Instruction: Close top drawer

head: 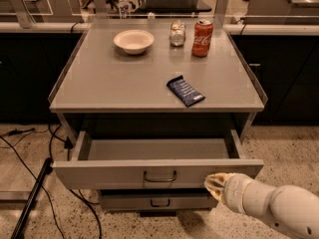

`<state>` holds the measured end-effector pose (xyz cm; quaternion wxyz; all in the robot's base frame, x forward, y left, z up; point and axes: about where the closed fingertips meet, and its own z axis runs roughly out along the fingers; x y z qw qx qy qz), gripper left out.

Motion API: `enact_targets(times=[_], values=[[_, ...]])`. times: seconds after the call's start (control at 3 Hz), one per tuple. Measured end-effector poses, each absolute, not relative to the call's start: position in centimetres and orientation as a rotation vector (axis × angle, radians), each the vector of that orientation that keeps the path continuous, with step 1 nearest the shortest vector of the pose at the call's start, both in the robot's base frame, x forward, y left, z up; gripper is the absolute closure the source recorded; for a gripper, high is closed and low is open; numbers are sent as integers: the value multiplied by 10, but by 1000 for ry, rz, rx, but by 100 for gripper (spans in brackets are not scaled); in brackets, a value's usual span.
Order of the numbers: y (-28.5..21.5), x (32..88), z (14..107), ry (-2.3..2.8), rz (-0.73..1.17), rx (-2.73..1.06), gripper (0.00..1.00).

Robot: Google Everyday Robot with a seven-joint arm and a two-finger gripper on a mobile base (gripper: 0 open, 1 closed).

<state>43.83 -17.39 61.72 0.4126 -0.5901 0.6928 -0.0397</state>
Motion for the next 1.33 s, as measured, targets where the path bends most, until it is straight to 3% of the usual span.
enact_targets(times=[1.33], values=[[-154, 520, 611, 1613, -208, -1576, 100]])
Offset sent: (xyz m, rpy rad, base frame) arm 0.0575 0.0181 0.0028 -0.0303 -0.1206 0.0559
